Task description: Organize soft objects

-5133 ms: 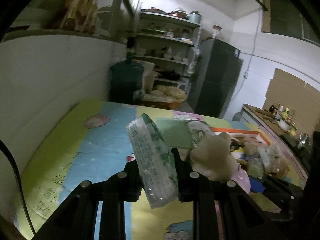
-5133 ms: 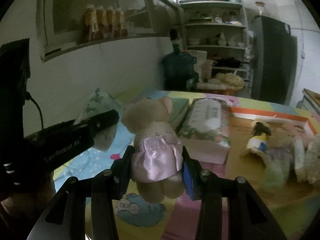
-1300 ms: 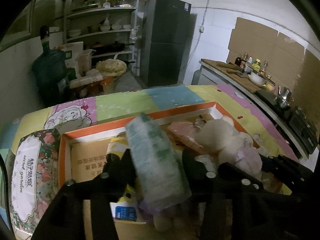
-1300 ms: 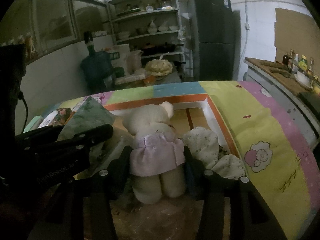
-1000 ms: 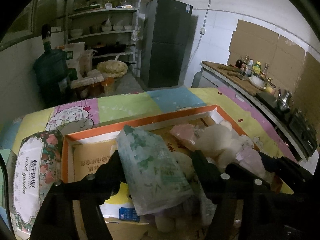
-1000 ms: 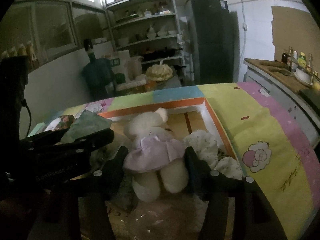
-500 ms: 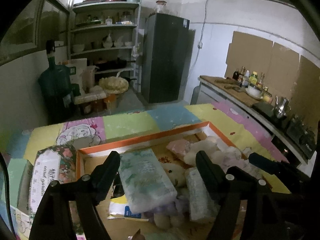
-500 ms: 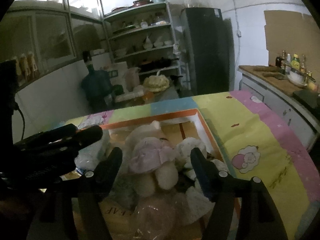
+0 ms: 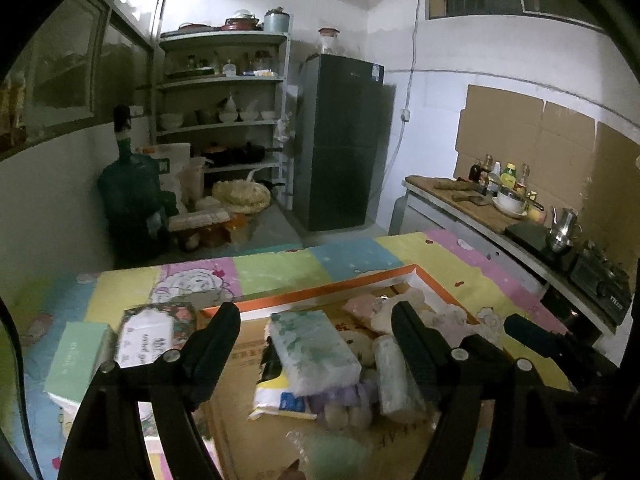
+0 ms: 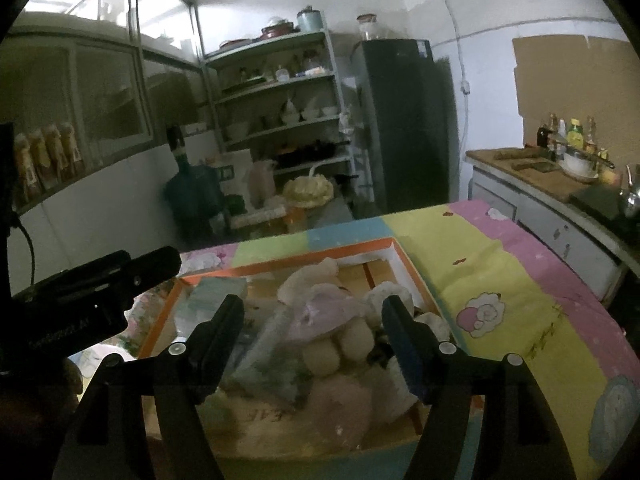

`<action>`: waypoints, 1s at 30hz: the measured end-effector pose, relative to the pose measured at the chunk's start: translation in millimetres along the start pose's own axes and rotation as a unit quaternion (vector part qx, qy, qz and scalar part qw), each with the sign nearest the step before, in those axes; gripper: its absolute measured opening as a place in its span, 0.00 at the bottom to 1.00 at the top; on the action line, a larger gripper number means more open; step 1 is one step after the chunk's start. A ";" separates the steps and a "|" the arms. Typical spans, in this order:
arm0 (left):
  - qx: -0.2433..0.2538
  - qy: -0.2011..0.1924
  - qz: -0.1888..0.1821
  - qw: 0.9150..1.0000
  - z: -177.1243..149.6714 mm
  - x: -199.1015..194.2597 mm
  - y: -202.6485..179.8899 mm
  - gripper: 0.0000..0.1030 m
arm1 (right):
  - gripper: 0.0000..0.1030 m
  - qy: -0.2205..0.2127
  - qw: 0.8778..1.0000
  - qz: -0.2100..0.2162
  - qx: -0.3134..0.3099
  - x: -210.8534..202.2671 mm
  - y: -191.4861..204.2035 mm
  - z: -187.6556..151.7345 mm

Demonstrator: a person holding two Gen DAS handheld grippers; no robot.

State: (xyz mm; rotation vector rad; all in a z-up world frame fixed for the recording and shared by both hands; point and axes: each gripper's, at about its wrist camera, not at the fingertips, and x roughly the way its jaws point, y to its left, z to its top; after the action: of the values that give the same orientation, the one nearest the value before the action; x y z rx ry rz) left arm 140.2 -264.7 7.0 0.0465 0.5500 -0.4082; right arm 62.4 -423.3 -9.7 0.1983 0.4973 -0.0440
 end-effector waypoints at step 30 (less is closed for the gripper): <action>-0.041 -0.060 0.107 0.992 -51.9 -136.1 74.1 0.75 | 0.72 -0.031 0.999 0.022 -0.029 -72.2 126.0 -28.1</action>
State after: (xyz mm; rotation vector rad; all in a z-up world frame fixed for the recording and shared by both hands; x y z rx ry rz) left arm 37.7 -139.2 28.2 0.0020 0.4370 -0.1781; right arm -2.9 -294.7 23.1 0.1499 0.4308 0.0075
